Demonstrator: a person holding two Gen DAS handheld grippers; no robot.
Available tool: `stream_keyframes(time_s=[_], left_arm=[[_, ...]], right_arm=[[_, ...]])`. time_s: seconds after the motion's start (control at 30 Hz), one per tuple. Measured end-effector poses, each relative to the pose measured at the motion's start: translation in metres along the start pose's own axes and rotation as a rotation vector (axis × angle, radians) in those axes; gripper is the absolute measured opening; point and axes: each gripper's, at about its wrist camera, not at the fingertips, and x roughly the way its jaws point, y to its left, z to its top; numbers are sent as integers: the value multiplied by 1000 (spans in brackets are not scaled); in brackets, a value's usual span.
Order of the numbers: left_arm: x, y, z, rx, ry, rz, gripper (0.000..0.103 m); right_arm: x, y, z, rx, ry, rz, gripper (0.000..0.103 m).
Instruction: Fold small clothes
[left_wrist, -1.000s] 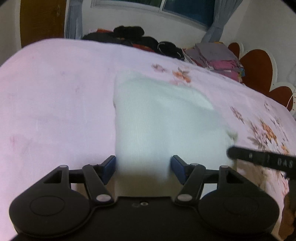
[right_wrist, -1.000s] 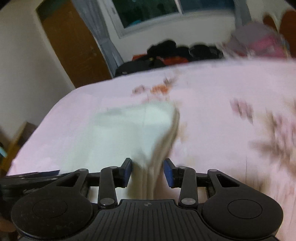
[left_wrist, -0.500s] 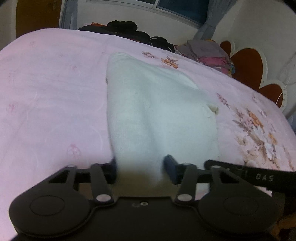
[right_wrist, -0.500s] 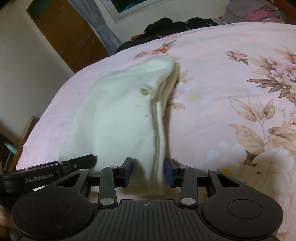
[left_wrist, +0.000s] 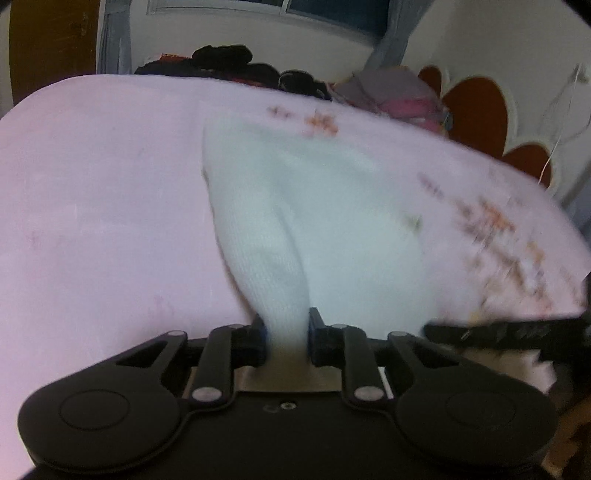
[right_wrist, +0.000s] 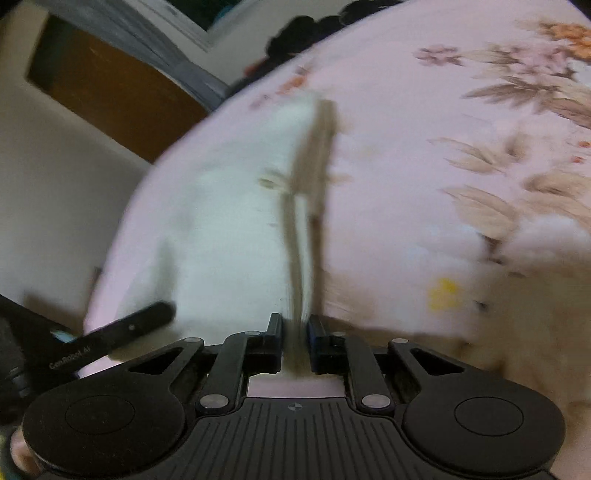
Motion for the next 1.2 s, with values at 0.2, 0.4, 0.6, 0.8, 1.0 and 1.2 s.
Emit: stream_keyframes(time_s=[0.2, 0.4, 0.6, 0.8, 1.0, 1.2], left_arm=[[-18, 6, 8, -31, -41, 14, 30], [-26, 9, 26, -26, -138, 31, 30], [14, 0, 33, -19, -87, 37, 30], [16, 3, 30, -35, -64, 32, 33], [12, 2, 28, -15, -54, 80, 50], [8, 0, 23, 5, -47, 92, 61]], right_arm=[[-17, 43, 1, -229, -97, -112, 13], [-5, 84, 24, -334, -189, -125, 13], [32, 98, 52, -418, -216, -196, 13], [75, 73, 44, -535, -157, -333, 13], [49, 89, 30, -499, -193, -274, 13], [66, 89, -22, -722, -130, -428, 13]])
